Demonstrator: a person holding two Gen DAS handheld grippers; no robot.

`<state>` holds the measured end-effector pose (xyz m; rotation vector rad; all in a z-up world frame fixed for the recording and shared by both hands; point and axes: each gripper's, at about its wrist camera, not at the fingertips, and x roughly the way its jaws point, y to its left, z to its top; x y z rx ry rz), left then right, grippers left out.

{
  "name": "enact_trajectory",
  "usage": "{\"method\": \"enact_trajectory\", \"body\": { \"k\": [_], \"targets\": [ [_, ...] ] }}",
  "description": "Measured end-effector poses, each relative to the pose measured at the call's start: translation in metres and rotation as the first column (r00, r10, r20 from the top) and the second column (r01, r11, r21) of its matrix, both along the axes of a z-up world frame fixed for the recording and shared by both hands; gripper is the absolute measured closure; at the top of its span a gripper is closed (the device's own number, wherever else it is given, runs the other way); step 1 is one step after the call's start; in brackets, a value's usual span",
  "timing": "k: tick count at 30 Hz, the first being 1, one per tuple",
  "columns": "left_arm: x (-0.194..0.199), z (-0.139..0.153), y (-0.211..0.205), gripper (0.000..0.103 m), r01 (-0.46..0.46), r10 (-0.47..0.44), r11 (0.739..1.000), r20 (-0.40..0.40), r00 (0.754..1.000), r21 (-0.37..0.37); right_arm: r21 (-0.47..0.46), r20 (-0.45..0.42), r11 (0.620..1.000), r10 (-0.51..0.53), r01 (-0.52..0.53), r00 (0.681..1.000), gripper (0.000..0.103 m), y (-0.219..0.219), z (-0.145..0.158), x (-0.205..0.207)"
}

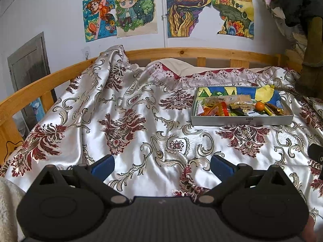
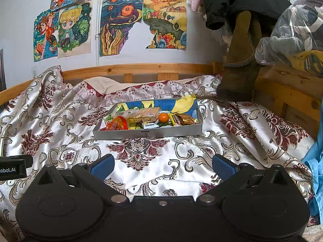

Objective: Organize snacks

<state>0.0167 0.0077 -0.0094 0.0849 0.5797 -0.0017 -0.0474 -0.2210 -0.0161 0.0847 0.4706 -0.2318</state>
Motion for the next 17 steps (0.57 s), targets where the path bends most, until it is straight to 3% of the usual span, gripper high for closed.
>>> {"method": "enact_trajectory", "body": {
  "k": [17],
  "targets": [
    [0.0002,-0.0014,0.0011,0.0,0.021,-0.021,1.0,-0.003,1.0,0.006,-0.001,-0.001,1.0,0.0,0.0,1.0,0.001,0.0006,0.0003,0.0002]
  ]
}}
